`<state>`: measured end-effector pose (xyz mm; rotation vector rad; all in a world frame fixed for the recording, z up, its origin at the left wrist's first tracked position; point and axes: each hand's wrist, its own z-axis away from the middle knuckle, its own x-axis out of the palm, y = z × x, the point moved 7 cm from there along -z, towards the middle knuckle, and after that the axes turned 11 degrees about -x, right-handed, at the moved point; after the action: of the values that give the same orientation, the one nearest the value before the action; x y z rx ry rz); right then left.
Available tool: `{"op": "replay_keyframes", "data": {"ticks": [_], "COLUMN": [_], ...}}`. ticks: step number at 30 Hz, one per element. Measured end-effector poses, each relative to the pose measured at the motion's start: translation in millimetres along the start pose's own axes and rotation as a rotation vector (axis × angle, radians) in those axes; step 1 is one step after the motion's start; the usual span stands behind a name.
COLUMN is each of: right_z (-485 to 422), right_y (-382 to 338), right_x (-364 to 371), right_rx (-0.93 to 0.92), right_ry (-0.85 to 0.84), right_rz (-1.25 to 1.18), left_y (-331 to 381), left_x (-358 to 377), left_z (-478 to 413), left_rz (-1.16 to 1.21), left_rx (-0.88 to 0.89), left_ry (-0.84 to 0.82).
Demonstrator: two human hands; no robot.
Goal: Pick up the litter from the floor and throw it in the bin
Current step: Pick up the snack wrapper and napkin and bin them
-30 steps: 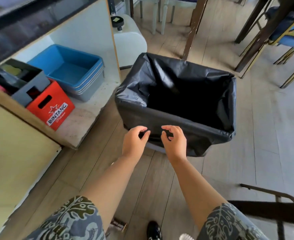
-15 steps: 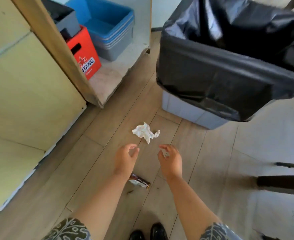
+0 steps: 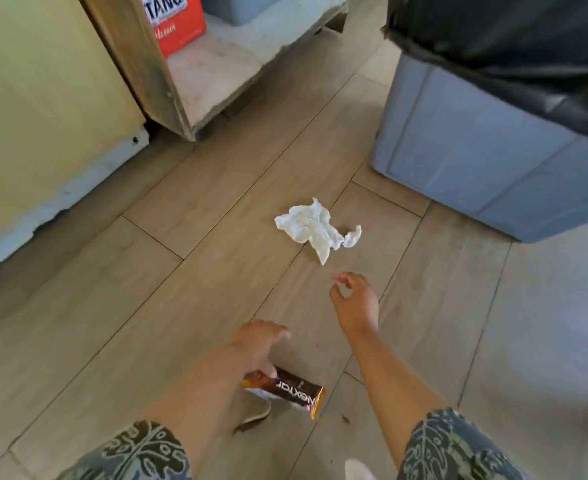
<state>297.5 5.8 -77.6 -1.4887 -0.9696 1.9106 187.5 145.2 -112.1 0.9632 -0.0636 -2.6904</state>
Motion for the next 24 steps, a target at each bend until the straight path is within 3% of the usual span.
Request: {"op": "replay_keyframes", "data": {"ticks": [3, 8, 13, 16, 18, 24], "right_z": [-33.9, -92.5, -129.2, -135.9, -135.4, -127.8], "right_y": [16.5, 31.9, 43.5, 53.7, 61.6, 54.4], "right_x": [16.6, 21.1, 30.2, 32.4, 33.2, 15.8], "right_rx": [-0.048, -0.039, 0.028, 0.047, 0.072, 0.146], "right_ry": [0.041, 0.069, -0.135, -0.196, -0.17, 0.066], "right_rz": [0.027, 0.1, 0.288, 0.4, 0.375, 0.118], "left_y": [-7.1, -10.8, -54.2, -93.3, -107.6, -106.2], "left_x": [15.2, 16.6, -33.5, -50.0, -50.7, -46.5], "left_z": [-26.5, -44.4, -53.8, -57.2, -58.3, -62.9], "left_rz": [-0.011, 0.115, 0.506, 0.878, 1.078, 1.363], "left_rx": [0.018, 0.039, -0.08, -0.229, -0.328, -0.491], "left_ry": [-0.081, -0.042, 0.222, 0.434, 0.522, 0.648]}}
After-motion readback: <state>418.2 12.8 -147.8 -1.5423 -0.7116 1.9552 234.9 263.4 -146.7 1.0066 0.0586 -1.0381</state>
